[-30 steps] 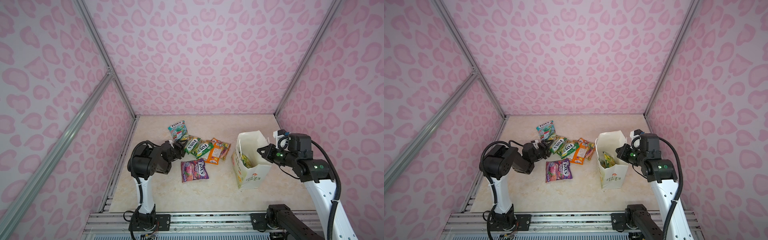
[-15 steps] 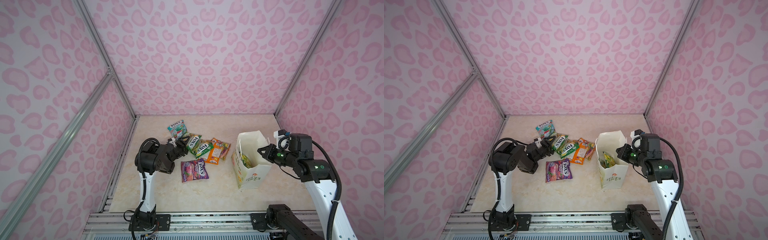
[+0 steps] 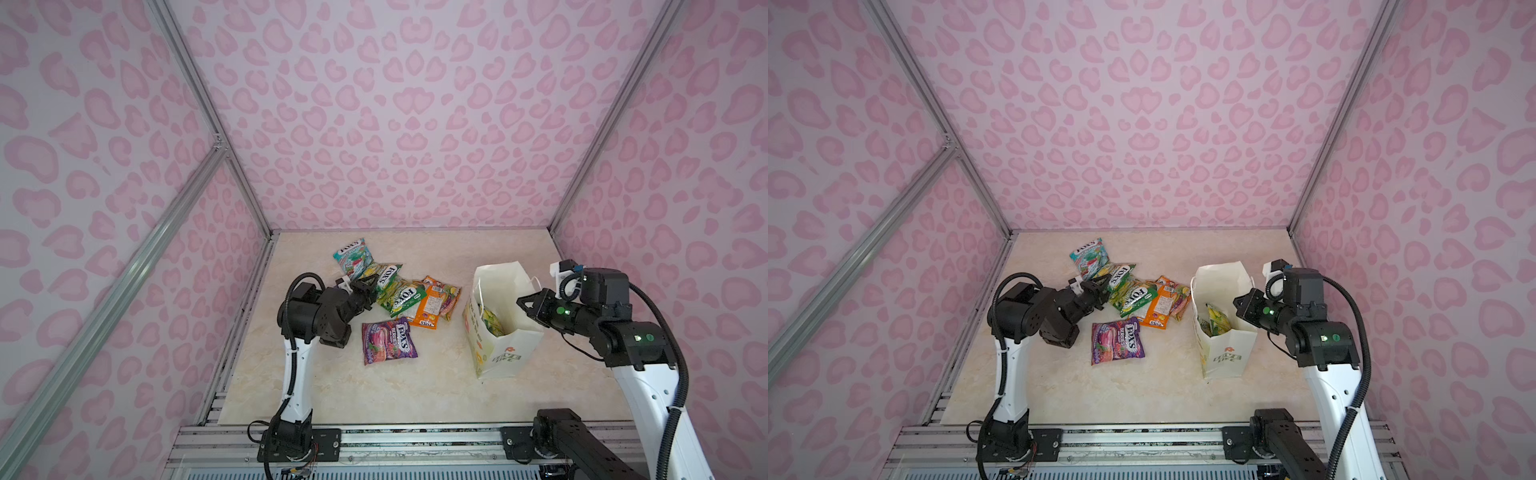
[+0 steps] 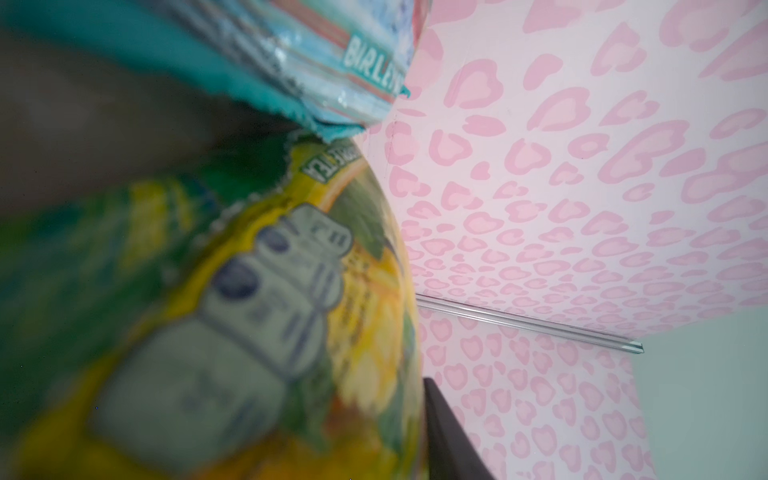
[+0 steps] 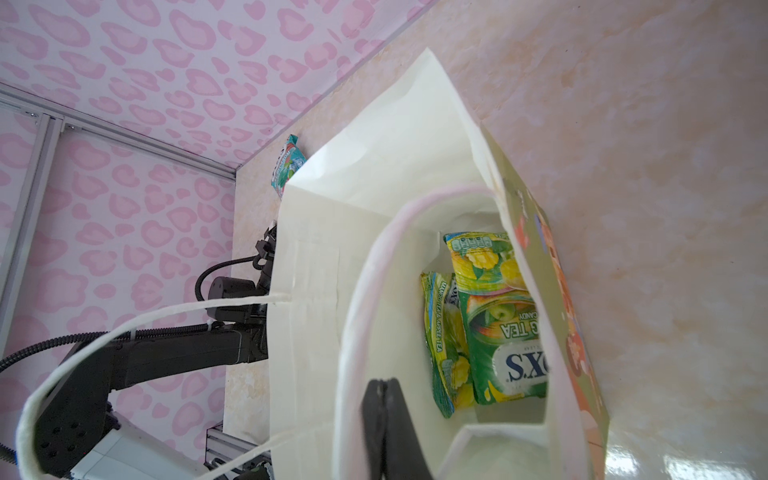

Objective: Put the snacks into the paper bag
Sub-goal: 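Lift the yellow-green Spring Tea bag up from the pile with the left gripper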

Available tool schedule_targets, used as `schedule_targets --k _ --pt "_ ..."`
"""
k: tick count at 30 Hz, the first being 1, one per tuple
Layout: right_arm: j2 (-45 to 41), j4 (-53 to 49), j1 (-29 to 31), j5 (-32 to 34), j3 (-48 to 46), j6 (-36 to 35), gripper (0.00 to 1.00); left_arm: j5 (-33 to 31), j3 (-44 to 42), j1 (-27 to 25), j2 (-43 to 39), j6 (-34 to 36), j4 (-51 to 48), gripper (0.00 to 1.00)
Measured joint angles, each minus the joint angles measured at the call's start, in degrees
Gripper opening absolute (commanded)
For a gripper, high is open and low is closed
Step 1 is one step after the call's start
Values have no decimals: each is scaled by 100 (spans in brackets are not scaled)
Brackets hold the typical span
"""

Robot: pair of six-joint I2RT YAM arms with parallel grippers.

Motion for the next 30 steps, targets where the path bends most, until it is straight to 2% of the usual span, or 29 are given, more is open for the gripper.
schedule_targets --k 12,21,30 --pt "68 -9 -13 -2 0 -15 0 184 -391 -2 -922 151 -925 19" --pt "76 -22 -76 -2 22 -83 0 437 -575 -7 -2009 774 -1639 18" --pt "94 -24 -153 -4 20 -192 0 581 -584 -7 -3600 1867 -3383 18"
